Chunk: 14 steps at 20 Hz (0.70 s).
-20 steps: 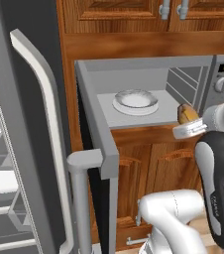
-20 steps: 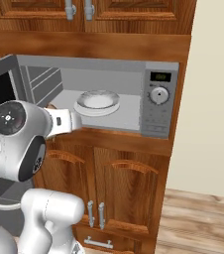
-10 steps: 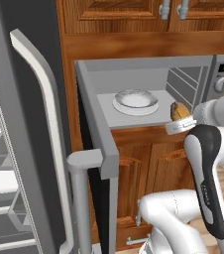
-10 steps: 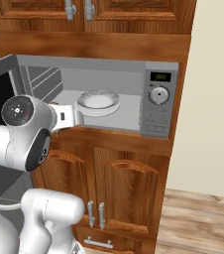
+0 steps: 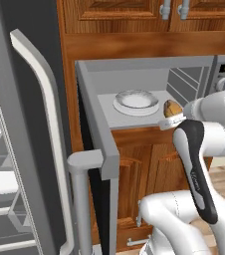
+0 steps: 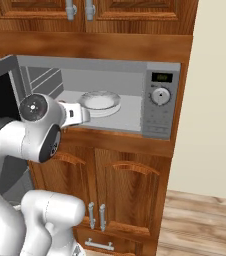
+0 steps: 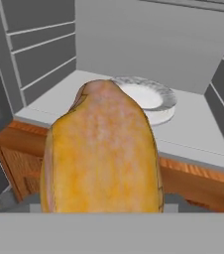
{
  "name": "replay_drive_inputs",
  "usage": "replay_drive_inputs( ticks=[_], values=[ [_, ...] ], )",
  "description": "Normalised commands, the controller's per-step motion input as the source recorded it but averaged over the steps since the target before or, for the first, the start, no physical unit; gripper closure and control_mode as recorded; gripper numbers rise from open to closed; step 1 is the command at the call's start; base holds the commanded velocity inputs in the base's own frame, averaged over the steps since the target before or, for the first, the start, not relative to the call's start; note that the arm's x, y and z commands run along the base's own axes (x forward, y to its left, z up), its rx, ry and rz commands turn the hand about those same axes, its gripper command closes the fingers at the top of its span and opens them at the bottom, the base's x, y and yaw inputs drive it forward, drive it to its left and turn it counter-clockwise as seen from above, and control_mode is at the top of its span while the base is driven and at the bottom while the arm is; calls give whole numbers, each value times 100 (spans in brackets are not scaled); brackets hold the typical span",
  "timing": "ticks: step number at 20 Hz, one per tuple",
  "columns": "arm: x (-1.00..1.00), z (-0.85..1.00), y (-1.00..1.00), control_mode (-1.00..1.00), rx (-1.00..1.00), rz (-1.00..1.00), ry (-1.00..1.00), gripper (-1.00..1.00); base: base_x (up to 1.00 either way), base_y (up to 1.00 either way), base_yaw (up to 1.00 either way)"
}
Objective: Transport the chicken drumstick from the fridge to the microwave and turn on the microwave.
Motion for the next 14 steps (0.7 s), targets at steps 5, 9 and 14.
replay_drive_inputs(
  ticks=[5,9,14],
  values=[
    [47,-13,0,-100,0,0,1,100,0,0,0],
    [58,-11,0,-100,0,-2,0,100,0,0,0],
    [60,-11,0,-100,0,-5,0,100,0,0,0]
  ],
)
